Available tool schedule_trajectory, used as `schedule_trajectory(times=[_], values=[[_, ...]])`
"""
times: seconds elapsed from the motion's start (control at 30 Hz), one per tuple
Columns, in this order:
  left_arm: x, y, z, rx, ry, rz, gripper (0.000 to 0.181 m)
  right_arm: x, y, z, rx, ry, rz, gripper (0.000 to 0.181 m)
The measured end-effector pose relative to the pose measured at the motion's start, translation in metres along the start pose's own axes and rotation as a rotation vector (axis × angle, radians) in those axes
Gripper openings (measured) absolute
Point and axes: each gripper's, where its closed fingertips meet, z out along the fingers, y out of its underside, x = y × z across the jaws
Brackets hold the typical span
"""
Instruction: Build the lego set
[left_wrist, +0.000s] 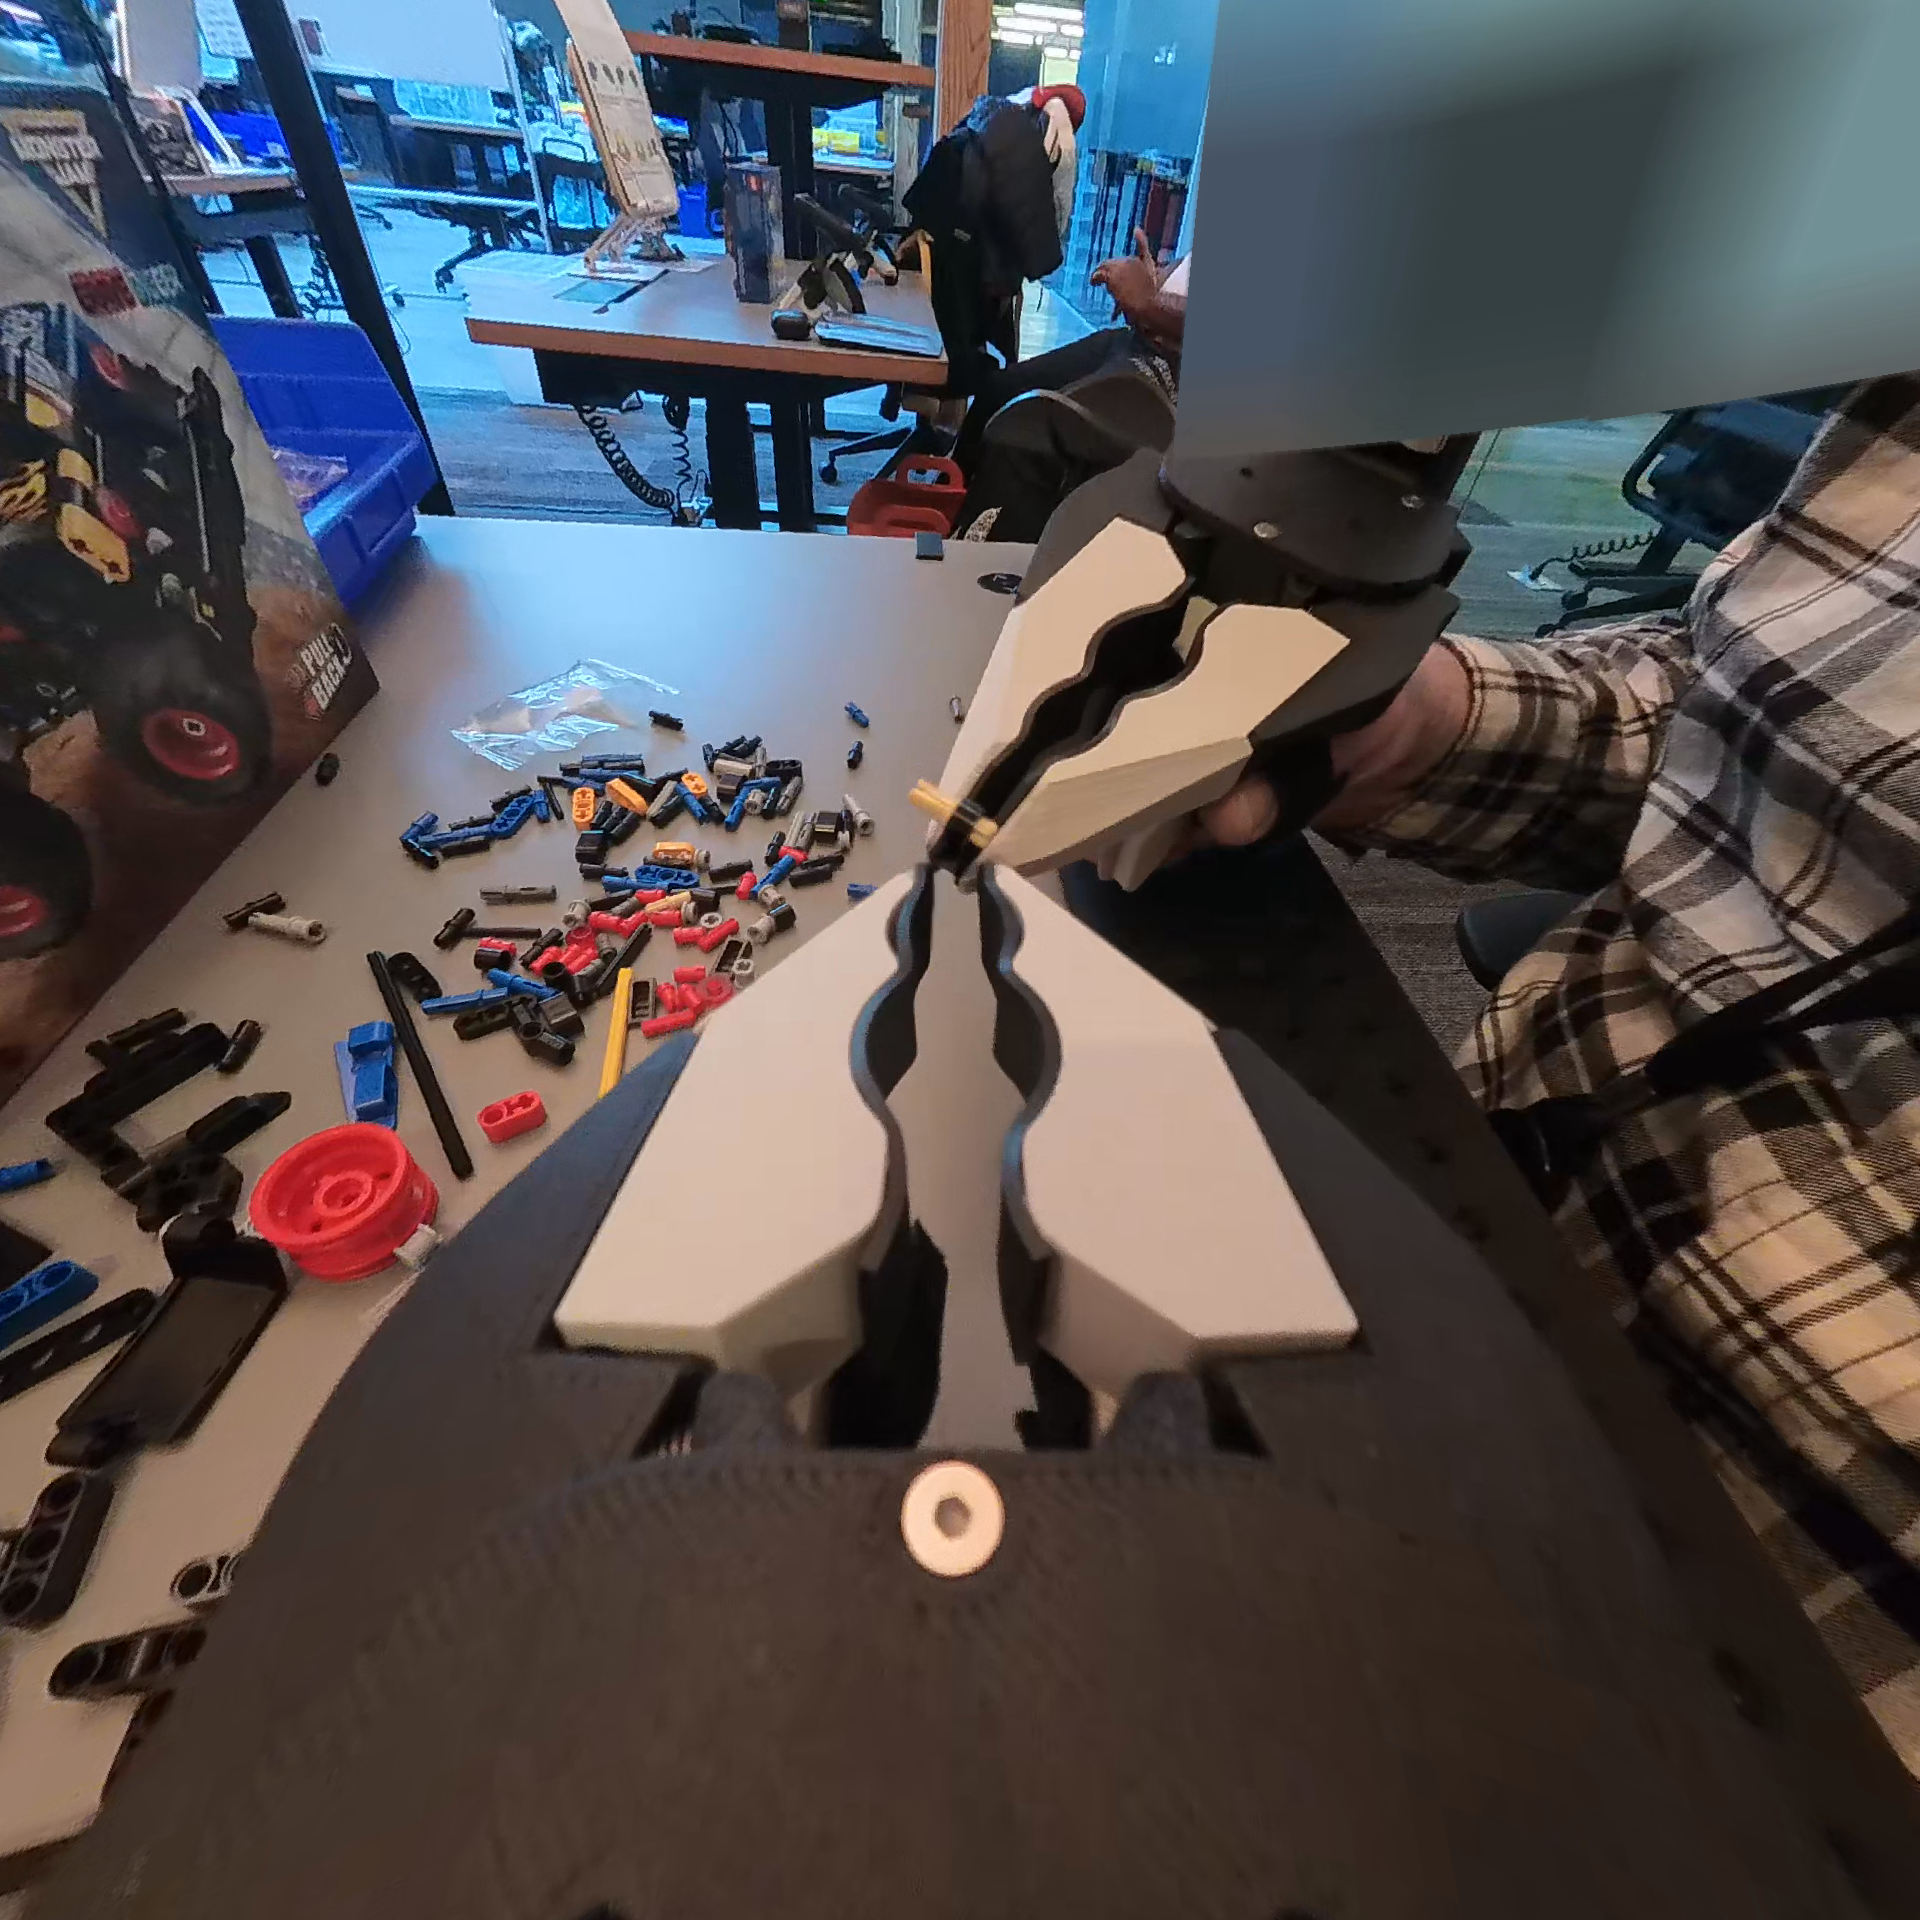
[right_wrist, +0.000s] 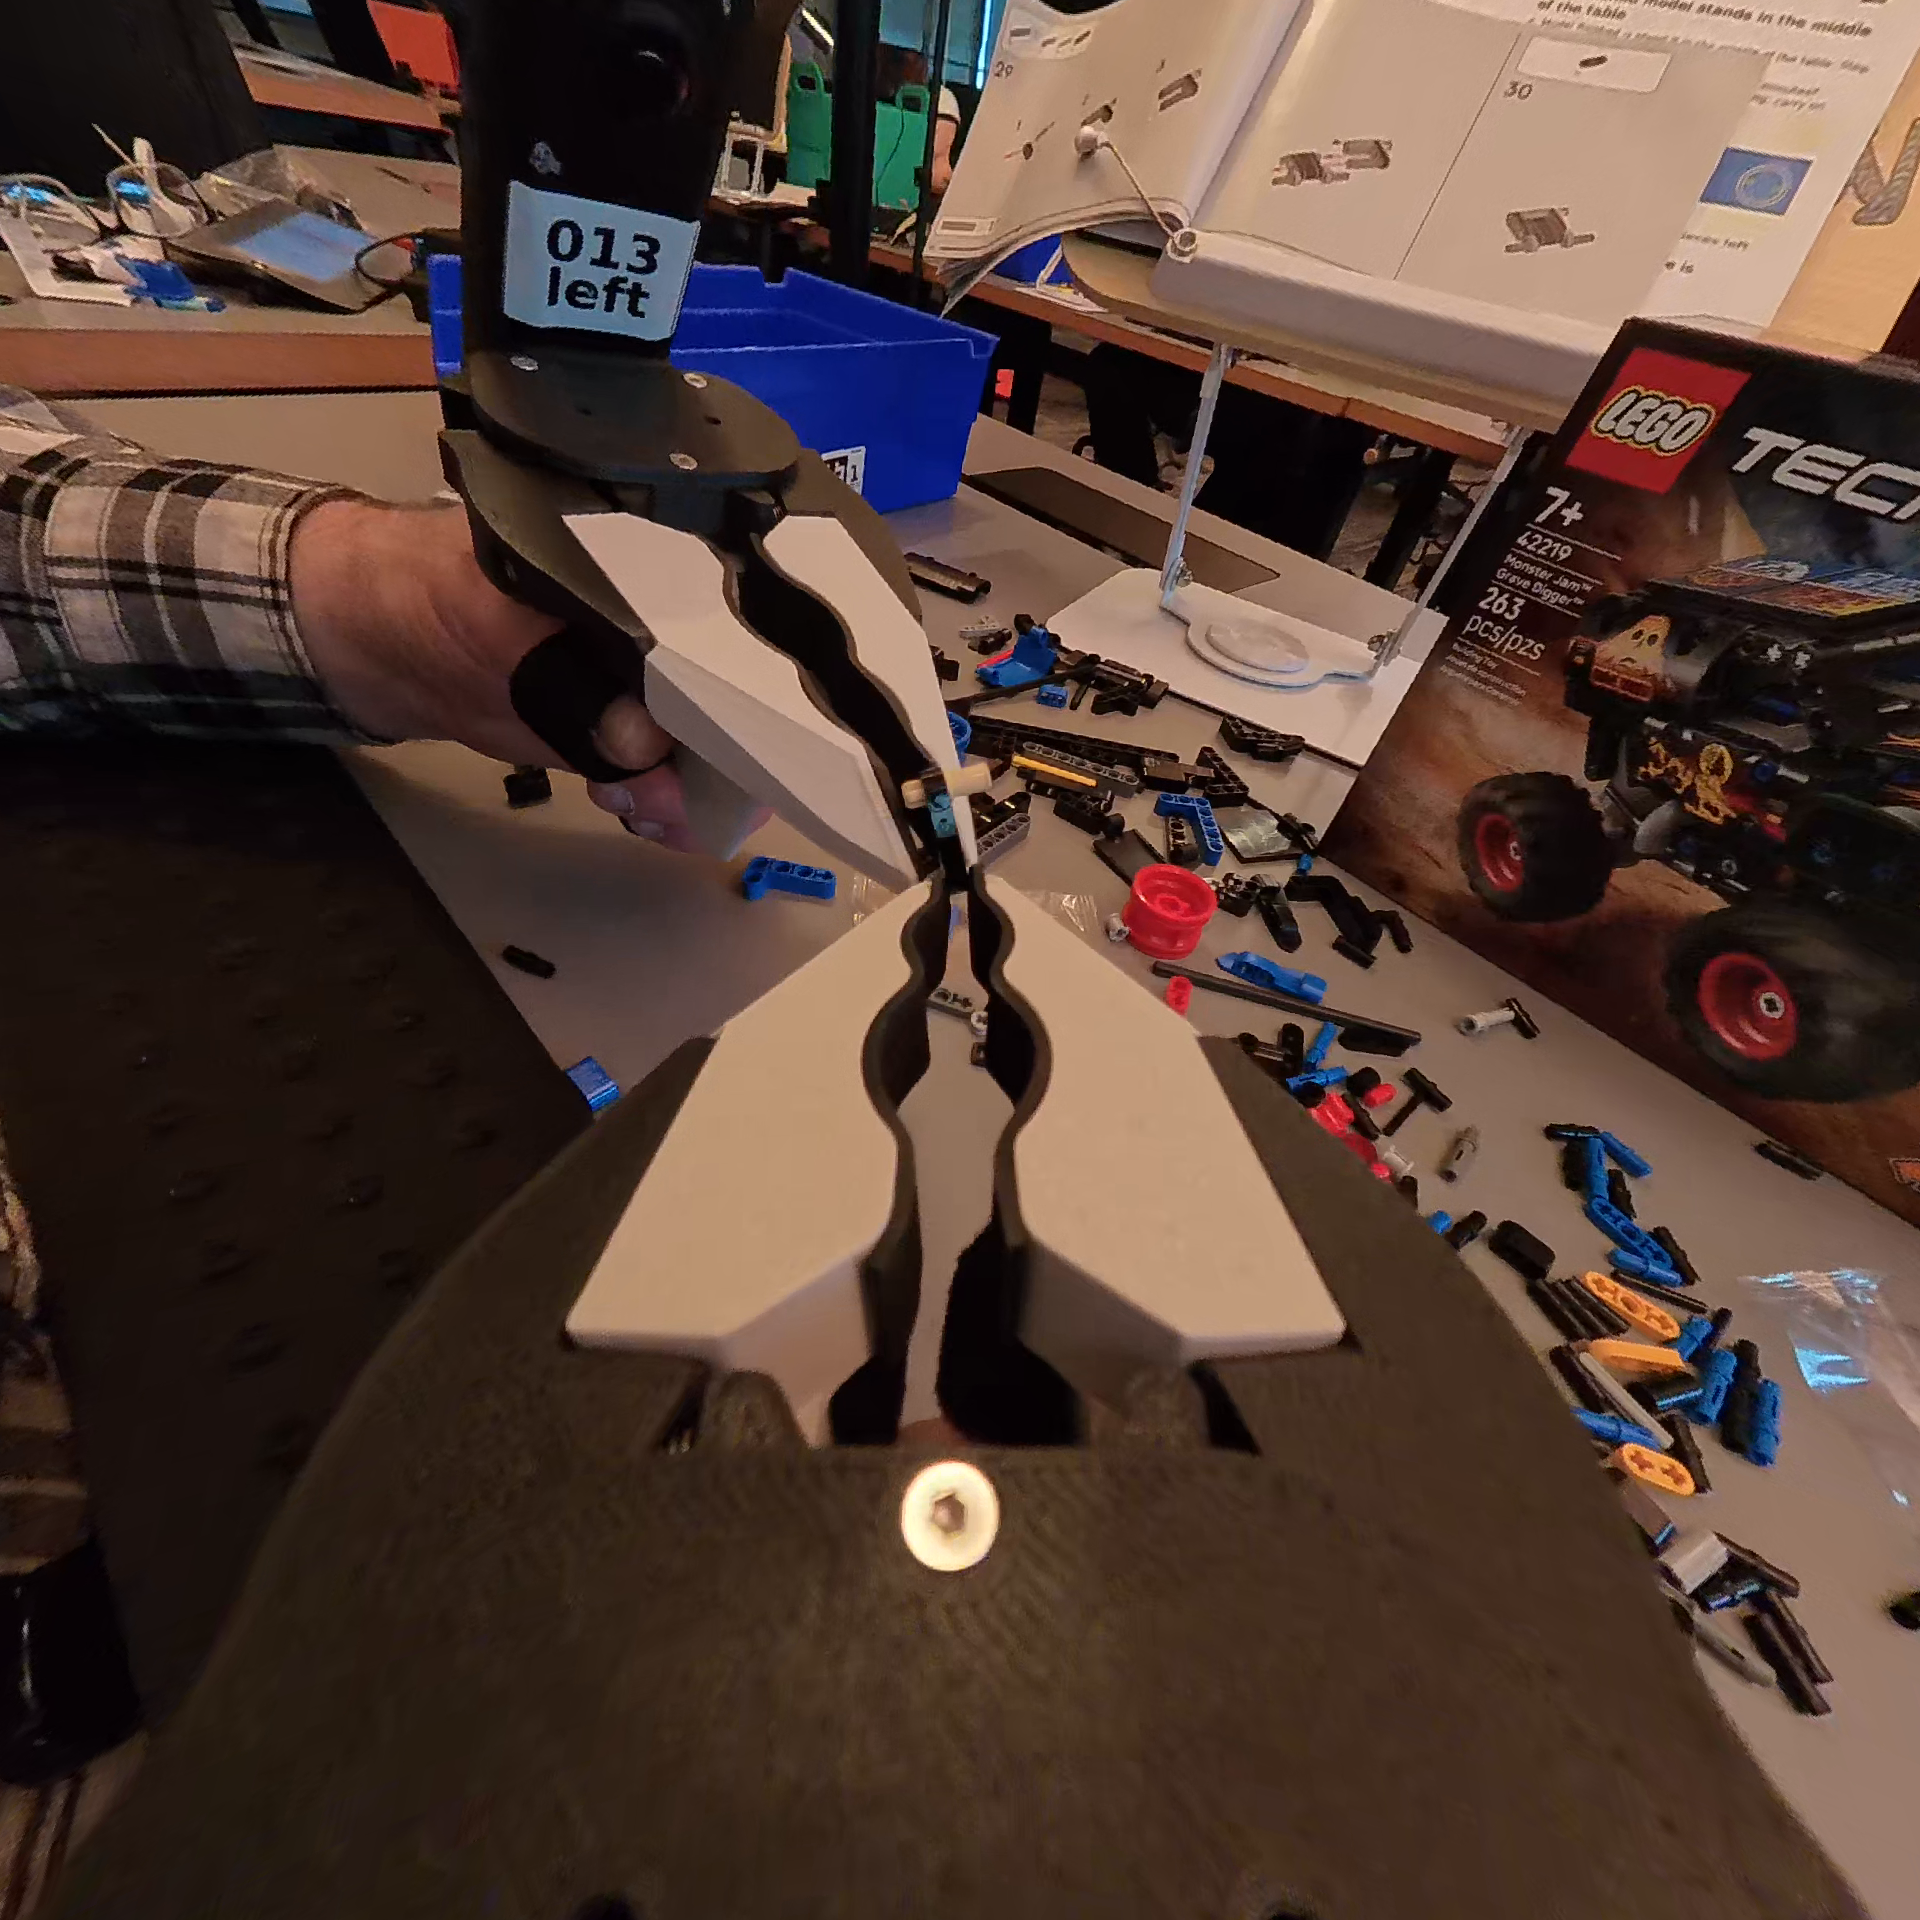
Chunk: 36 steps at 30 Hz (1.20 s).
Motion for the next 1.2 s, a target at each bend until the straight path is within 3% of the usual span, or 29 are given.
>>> schedule_trajectory(times=[0.27, 0.47, 0.73, 1.2], values=[[-0.005, 0.005, -0.011, -0.085, -0.02, 0.052, 0.018, -0.001, 0.012, 0.001, -0.084, 0.007, -0.07, 0.003], [-0.012, 0.018, -0.021, -0.225, -0.065, 0.172, 0.019, -0.005, 0.055, 0.001, -0.341, -0.028, -0.277, 0.003], [-0.012, 0.052, -0.035, -0.419, -0.088, 0.242, 0.018, -0.014, 0.091, 0.008, -0.614, -0.153, -0.316, 0.003], [-0.002, 0.068, -0.048, -0.447, -0.103, 0.265, 0.013, -0.017, 0.096, 0.017, -0.7, -0.208, -0.283, 0.005]])
